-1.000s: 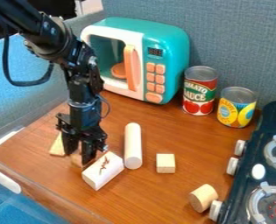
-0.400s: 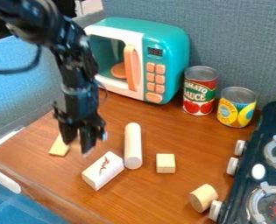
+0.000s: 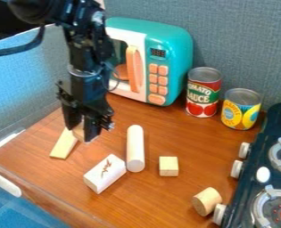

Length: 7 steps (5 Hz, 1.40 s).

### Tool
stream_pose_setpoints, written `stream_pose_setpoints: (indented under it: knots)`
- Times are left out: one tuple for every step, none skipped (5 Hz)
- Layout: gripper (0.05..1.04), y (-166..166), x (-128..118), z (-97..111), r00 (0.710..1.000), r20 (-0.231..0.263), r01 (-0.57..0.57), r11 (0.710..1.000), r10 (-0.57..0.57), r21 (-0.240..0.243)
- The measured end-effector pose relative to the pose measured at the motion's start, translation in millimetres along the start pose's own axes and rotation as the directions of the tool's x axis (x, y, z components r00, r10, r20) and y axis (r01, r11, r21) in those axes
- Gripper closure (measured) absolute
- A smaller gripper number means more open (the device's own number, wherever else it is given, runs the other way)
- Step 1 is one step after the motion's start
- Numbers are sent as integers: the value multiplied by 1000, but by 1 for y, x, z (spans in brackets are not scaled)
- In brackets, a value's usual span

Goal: Put the square with a hole above the white rectangle block

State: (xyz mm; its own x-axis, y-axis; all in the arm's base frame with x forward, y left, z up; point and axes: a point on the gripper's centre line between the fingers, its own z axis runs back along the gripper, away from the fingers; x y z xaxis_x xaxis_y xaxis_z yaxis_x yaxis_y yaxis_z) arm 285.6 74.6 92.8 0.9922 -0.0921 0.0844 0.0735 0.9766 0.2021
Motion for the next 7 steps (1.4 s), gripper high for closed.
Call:
stream_pose_setpoints:
  knots:
    - [552,-28,12,-5,992,-12,122,992,-122,-12]
    - [552,-58,16,-13,966,-42,253,967,-253,-12]
    - [551,-58,13,-18,965,-58,254,967,-254,-21]
    - [552,-51,1,-26,971,-96,216,976,-218,-33]
    - [552,-37,-8,-31,979,-124,160,986,-164,-45]
    - [552,-29,-12,-34,982,-134,127,991,-133,-51]
    - [552,-28,-13,-41,982,-144,112,992,-119,-53]
